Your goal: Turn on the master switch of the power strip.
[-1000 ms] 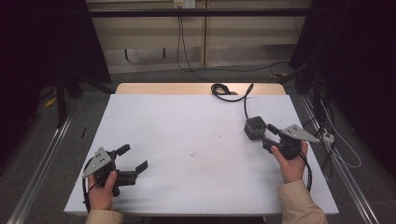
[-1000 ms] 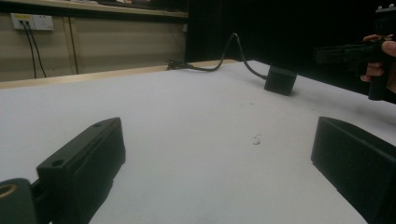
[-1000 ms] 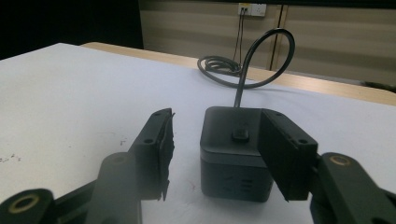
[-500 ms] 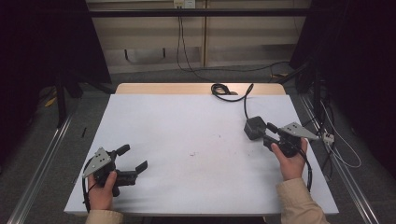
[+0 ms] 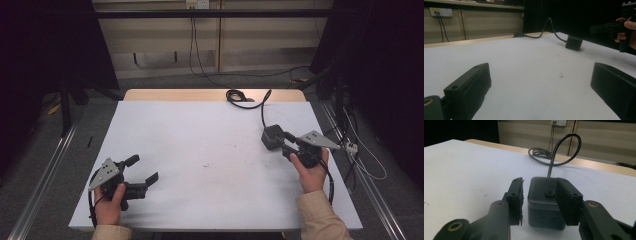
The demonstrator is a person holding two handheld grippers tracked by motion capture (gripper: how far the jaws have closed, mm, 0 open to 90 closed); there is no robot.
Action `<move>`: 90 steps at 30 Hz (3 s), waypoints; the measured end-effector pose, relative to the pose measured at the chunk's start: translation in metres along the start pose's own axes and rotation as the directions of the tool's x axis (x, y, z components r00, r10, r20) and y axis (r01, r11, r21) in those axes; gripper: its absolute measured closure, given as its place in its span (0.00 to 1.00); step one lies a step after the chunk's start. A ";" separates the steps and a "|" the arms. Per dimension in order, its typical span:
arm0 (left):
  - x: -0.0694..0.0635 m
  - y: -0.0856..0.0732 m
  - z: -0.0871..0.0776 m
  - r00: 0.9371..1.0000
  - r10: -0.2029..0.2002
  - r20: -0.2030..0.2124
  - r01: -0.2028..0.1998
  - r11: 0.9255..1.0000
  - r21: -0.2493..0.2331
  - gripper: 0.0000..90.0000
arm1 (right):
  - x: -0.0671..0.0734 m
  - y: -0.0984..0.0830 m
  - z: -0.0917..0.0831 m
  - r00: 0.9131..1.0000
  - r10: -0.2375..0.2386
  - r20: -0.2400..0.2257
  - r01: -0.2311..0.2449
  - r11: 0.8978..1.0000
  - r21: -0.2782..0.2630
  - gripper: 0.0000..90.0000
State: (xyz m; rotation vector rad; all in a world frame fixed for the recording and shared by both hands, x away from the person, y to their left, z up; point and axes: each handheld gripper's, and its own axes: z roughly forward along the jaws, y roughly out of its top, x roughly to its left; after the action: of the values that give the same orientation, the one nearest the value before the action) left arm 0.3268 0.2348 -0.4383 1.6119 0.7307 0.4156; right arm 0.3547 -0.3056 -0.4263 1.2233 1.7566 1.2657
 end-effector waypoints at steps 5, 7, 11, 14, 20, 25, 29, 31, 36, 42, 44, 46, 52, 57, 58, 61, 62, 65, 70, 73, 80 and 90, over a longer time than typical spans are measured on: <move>0.000 0.000 0.000 1.000 0.007 0.001 -0.007 1.000 0.000 0.03 | 0.000 0.001 0.001 1.000 -0.003 0.003 0.003 1.000 0.004 0.66; 0.000 0.000 0.000 1.000 0.007 0.001 -0.007 1.000 0.000 0.03 | 0.000 0.000 0.001 1.000 -0.001 0.001 0.001 1.000 0.002 0.66; 0.000 0.000 0.000 1.000 0.006 -0.001 -0.006 1.000 -0.001 0.03 | 0.000 0.002 0.003 1.000 0.005 -0.006 -0.005 1.000 0.002 0.69; 0.000 0.000 0.000 1.000 0.003 -0.002 -0.003 1.000 -0.002 0.03 | 0.001 0.002 0.005 1.000 0.000 -0.010 0.000 1.000 0.006 0.71; 0.001 0.000 -0.001 1.000 0.005 -0.002 -0.005 1.000 -0.002 0.03 | 0.001 0.002 0.007 1.000 0.001 -0.012 -0.001 1.000 0.012 0.73; 0.000 0.000 -0.001 1.000 0.004 -0.001 -0.004 1.000 -0.002 0.03 | 0.001 0.001 0.008 1.000 -0.007 -0.013 0.007 1.000 0.016 0.74; 0.000 0.000 0.000 1.000 0.004 -0.001 -0.004 1.000 -0.001 0.03 | 0.000 0.001 0.008 1.000 0.000 -0.016 0.001 1.000 0.016 0.75; 0.000 0.000 0.000 1.000 0.003 0.000 -0.003 1.000 -0.001 0.03 | 0.000 0.001 0.008 1.000 -0.004 -0.018 0.004 1.000 0.017 0.77; 0.000 0.000 0.000 1.000 0.003 0.000 -0.003 1.000 -0.002 0.03 | -0.002 0.001 0.008 1.000 -0.003 -0.020 0.003 1.000 0.018 0.80; 0.000 0.000 0.000 1.000 0.003 0.001 -0.003 1.000 -0.001 0.03 | -0.002 0.002 0.012 1.000 0.005 -0.026 -0.005 1.000 0.020 0.81; 0.000 0.000 0.000 1.000 0.004 0.000 -0.004 1.000 -0.001 0.03 | -0.001 0.002 0.013 1.000 0.000 -0.028 0.000 1.000 0.020 0.81; 0.000 0.000 0.000 1.000 0.002 0.000 -0.002 1.000 0.000 0.03 | -0.001 0.003 0.014 1.000 -0.002 -0.026 0.003 1.000 0.024 0.82; 0.000 0.000 0.000 1.000 0.005 0.003 -0.005 1.000 -0.001 0.03 | 0.000 0.004 0.015 1.000 -0.004 -0.026 0.005 1.000 0.026 0.83; 0.000 0.000 0.000 1.000 0.004 0.001 -0.004 1.000 -0.001 0.03 | -0.001 0.003 0.016 1.000 -0.004 -0.024 0.004 0.999 0.032 0.85; 0.000 0.000 0.000 1.000 0.004 0.002 -0.004 1.000 -0.001 0.03 | -0.001 0.003 0.017 1.000 -0.006 -0.023 0.007 0.999 0.032 0.85; -0.001 0.000 0.001 1.000 0.004 0.002 -0.004 1.000 0.000 0.03 | -0.001 0.003 0.017 1.000 -0.006 -0.021 0.006 0.999 0.033 0.85; -0.001 0.000 0.001 1.000 0.004 0.003 -0.004 1.000 0.000 0.03 | -0.001 0.003 0.018 1.000 -0.003 -0.020 0.003 0.999 0.033 0.86; -0.001 0.000 0.001 1.000 0.006 0.004 -0.006 1.000 0.001 0.03 | -0.001 0.003 0.019 1.000 -0.003 -0.019 0.003 0.999 0.036 0.86; 0.000 0.000 0.001 1.000 0.005 0.004 -0.005 1.000 0.002 0.03 | -0.001 0.004 0.020 1.000 0.000 -0.025 0.001 0.999 0.042 0.89; 0.000 0.000 0.001 1.000 0.006 0.005 -0.006 1.000 0.003 0.03 | -0.001 0.004 0.021 1.000 -0.003 -0.024 0.004 0.999 0.044 0.90; 0.000 0.000 0.001 1.000 0.005 0.004 -0.005 1.000 0.000 0.03 | -0.002 0.005 0.024 1.000 0.004 -0.023 -0.003 0.999 0.051 0.95; 0.000 0.000 0.000 1.000 0.002 -0.001 -0.002 1.000 0.001 0.03 | -0.003 0.005 0.028 1.000 0.008 -0.028 -0.007 0.999 0.053 0.99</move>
State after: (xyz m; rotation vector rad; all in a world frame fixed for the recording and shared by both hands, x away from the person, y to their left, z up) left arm 0.3270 0.2350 -0.4382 1.6137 0.7301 0.4171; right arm 0.3820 -0.2980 -0.4304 1.2481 1.8173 1.2537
